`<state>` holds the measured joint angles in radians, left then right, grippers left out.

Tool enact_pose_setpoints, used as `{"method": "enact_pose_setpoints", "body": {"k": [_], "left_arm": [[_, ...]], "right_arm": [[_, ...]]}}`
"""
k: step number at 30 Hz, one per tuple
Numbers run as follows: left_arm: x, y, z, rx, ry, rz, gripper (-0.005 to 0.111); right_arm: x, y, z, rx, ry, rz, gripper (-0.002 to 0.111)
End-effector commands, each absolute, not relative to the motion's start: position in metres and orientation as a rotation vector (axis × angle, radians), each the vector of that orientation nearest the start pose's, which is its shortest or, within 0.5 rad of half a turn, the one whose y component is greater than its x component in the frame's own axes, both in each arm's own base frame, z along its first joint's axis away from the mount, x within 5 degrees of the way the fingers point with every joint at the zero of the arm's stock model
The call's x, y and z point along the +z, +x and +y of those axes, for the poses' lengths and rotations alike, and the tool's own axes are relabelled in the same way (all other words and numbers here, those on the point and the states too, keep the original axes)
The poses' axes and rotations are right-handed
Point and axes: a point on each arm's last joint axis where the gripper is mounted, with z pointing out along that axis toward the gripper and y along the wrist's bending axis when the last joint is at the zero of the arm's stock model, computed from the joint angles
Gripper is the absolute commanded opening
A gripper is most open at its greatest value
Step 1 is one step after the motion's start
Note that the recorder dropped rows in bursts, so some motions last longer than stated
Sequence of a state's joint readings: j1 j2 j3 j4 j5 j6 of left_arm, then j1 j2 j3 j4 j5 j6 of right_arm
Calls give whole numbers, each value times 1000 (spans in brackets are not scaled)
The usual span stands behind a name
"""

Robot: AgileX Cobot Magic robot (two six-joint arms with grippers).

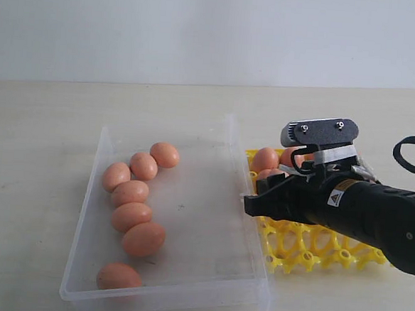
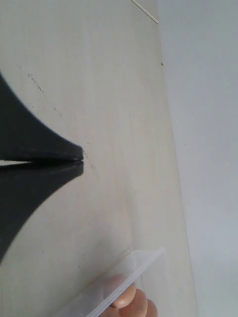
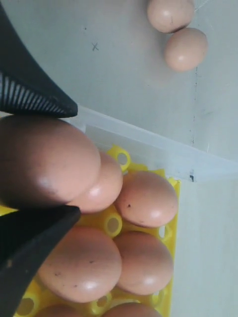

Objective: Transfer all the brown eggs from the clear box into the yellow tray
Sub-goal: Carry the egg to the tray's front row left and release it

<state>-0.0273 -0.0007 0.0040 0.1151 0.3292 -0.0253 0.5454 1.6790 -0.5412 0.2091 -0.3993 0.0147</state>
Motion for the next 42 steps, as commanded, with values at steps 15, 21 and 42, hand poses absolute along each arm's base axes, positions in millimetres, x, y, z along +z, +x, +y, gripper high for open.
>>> {"method": "enact_pose_setpoints", "body": {"k": [15,21,42], "left_arm": [[185,54,2,69,71,1796,0],[185,54,2,69,71,1796,0],[185,54,2,69,71,1796,0]], "right_arm": [[126,257,148,304,-366,2222,42],[120,257,148,296,-372,2247,42],[121,257,148,297,-371,2245,69]]}}
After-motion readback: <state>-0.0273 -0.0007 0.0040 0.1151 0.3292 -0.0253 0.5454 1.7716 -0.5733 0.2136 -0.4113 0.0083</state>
